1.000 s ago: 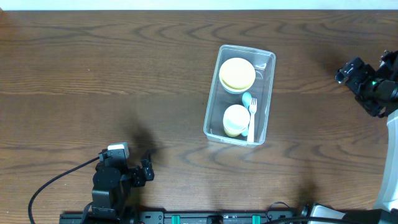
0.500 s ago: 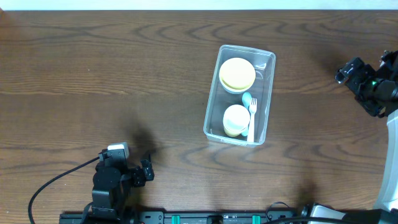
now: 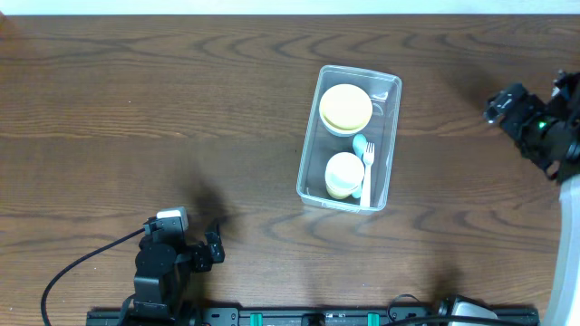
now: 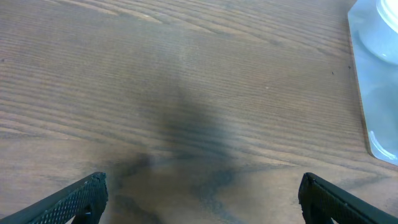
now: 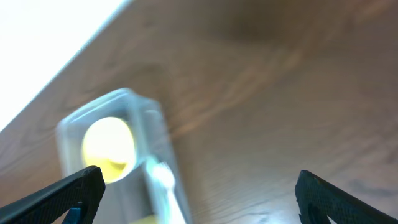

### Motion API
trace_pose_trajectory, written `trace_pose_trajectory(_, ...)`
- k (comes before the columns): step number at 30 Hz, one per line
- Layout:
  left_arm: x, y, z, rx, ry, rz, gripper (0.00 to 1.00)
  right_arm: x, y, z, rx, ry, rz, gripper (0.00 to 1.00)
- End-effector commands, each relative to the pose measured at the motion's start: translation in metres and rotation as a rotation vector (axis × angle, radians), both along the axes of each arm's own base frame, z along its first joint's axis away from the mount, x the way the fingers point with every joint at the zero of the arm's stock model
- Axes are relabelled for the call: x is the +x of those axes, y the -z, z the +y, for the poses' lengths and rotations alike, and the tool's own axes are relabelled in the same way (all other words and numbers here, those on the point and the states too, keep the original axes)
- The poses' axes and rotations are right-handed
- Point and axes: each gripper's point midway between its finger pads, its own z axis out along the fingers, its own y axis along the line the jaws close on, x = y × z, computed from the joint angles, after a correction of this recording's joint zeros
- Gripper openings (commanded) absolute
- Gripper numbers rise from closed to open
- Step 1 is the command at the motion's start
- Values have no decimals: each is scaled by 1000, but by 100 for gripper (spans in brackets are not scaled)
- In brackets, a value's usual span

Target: Pack container

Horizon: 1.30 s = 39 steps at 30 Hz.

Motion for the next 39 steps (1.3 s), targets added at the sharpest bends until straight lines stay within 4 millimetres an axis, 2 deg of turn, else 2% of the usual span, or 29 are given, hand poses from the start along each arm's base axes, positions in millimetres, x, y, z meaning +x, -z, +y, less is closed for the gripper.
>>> trace_pose_trajectory(1,0,3,1,-10,-14,2,98,-20,-39,35,-54,-109,-126,99)
trace_pose_trajectory(4,0,3,1,-10,-14,2,98,-43,-55,45,-229,-206,-188,99)
trace_pose_trajectory(7,0,3,1,-10,-14,2,98,-64,-54,48,-326,-246,-225,99)
trace_pose_trajectory(9,0,3,1,-10,-14,2,98,-75,-47,50,-378,-288,-265,99)
trace_pose_trajectory(12,0,3,1,-10,-14,2,98,-90,-24,51,-453,-337,-306,99)
trace_pose_trajectory(17,0,3,1,-10,-14,2,98,-112,37,52,-540,-394,-339,99)
trace_pose_trajectory(19,0,3,1,-10,-14,2,98,-117,60,55,-546,-412,-362,99)
trace_pose_trajectory(26,0,3,1,-10,-14,2,98,-125,118,80,-540,-556,-456,99)
trace_pose_trajectory(34,0,3,1,-10,-14,2,98,-127,161,87,-510,-590,-467,99)
trace_pose_trajectory(39,0,3,1,-10,-14,2,98,-126,164,87,-494,-580,-464,99)
